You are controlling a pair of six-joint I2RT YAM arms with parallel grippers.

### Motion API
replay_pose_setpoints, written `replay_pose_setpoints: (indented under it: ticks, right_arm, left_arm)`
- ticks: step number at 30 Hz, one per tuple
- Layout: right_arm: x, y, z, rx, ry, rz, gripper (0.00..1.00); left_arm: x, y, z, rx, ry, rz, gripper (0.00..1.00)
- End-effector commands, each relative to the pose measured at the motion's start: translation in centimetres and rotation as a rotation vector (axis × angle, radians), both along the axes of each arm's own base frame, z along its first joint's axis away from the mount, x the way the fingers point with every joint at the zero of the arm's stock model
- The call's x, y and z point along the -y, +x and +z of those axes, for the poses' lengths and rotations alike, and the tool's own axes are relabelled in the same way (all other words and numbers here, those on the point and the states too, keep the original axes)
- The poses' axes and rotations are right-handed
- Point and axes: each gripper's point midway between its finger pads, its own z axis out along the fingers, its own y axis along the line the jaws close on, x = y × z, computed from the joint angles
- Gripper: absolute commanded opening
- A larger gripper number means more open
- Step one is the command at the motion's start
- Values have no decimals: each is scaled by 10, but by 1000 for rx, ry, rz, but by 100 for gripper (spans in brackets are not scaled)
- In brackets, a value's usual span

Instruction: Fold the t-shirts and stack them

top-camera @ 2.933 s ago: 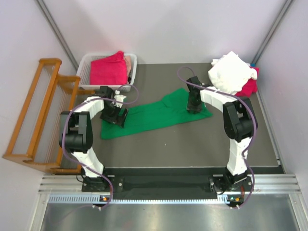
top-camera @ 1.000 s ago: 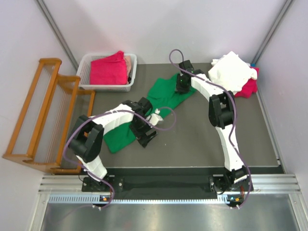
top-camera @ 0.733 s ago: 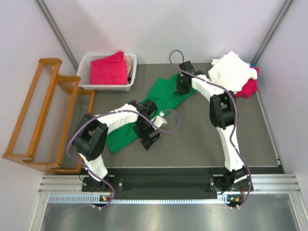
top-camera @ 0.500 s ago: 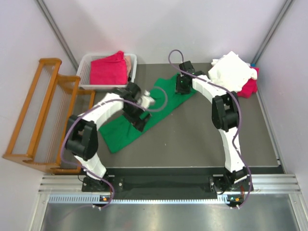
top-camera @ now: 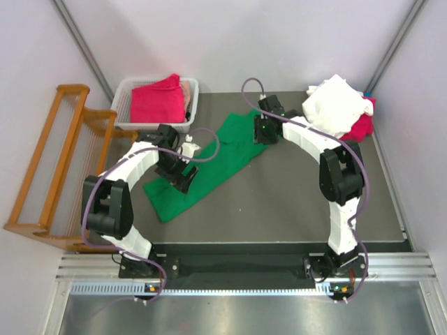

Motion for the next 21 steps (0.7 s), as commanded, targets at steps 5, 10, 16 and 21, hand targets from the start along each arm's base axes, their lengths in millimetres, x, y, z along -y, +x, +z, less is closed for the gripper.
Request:
replay_pose_setpoints:
  ticks: [5,10,16,21]
  right_arm:
    - [-7,-22,-24,-37,-35,23,41]
    - [-4,-8,-14,-14,-47,10,41]
    - [-7,-2,-11,-12,-24,9,41]
    - [-14,12,-14,-6,-5,5,41]
  left_arm:
    - [-32,-12,-40,-23,112,-12,99]
    - [-61,-1,-54,-49,125,50,99]
    - [-72,-6,-68,-71,166,46,99]
    - [-68,-6,-67,-90,148,47,99]
